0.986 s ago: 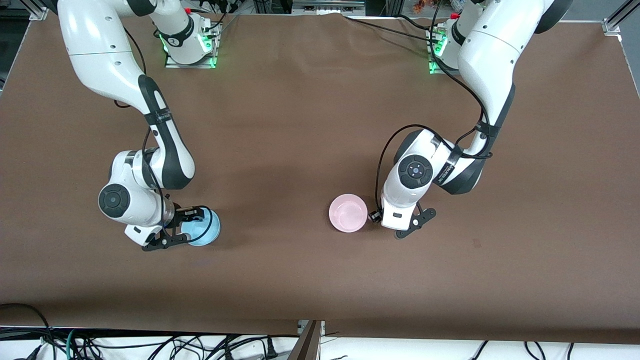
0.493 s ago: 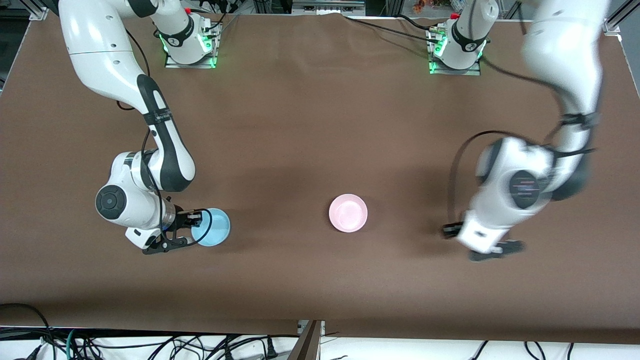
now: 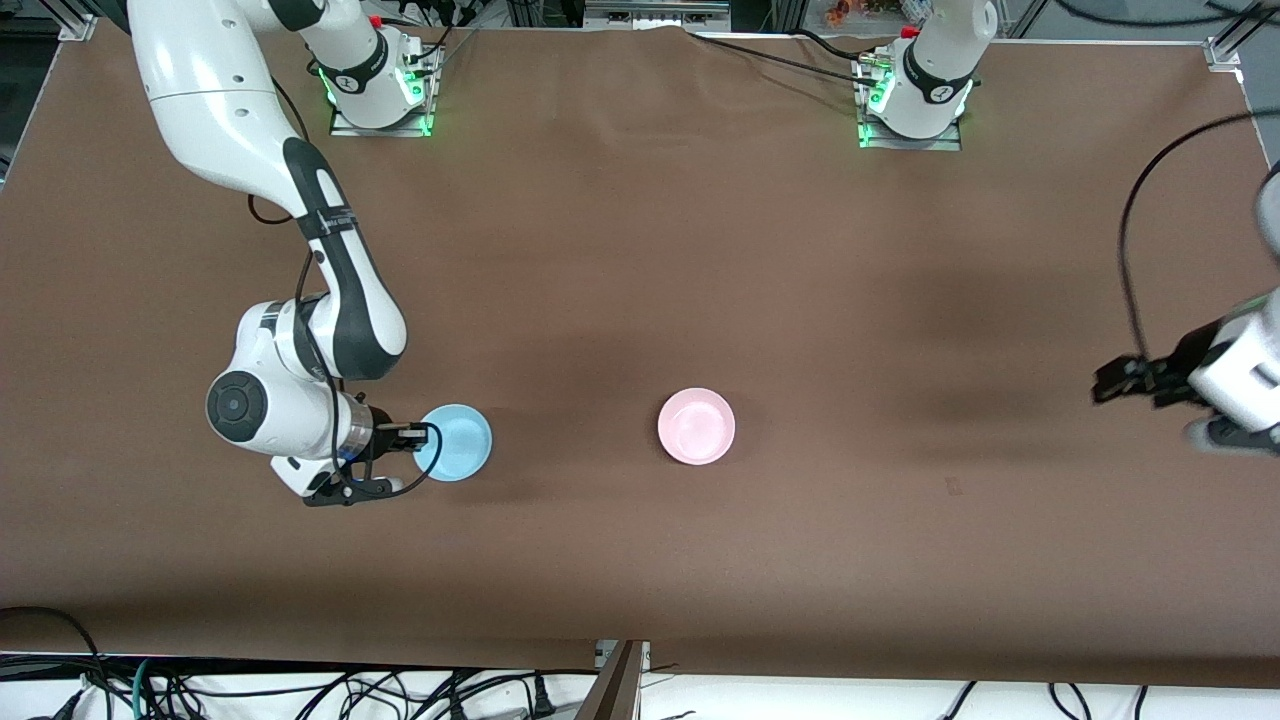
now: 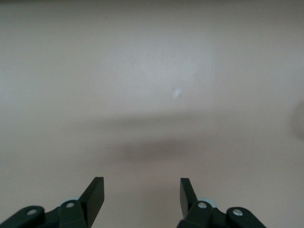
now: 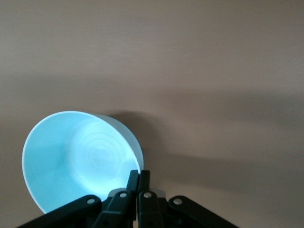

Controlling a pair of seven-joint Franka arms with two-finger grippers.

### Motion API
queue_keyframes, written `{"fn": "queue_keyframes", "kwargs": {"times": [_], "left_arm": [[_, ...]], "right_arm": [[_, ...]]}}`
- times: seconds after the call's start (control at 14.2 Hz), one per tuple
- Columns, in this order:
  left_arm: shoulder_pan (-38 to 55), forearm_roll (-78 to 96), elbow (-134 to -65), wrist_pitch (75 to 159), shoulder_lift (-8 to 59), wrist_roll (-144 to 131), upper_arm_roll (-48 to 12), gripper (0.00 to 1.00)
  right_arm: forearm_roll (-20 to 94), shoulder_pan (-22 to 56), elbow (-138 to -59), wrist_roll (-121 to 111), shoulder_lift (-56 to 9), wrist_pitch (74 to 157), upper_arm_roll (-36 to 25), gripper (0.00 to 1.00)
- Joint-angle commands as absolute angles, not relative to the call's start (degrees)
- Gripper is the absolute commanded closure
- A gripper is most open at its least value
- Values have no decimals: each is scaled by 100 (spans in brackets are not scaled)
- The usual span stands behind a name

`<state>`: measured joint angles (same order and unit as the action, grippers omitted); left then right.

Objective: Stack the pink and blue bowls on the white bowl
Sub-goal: 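Carry the blue bowl with the right gripper onto the pink bowl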

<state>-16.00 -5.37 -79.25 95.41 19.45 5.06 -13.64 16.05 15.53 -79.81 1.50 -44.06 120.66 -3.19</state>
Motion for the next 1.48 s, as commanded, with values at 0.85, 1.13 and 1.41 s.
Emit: {"fn": "queue_keyframes", "kwargs": {"times": [0.85, 1.13, 1.41], "left_arm": [[-1661, -439, -8446, 9281, 1503, 589, -1749, 0], [-1696, -431, -8455, 9281, 1512, 598, -1749, 0], [-1696, -431, -8455, 9272, 1512, 606, -1749, 0]], "right_arm": [[1811, 3137, -6303, 5650, -5377, 13639, 712, 100], [1776, 3348, -6240, 5862, -5511, 13834, 694, 100], [1583, 3410, -6284, 5845, -5511, 13781, 677, 100]]}}
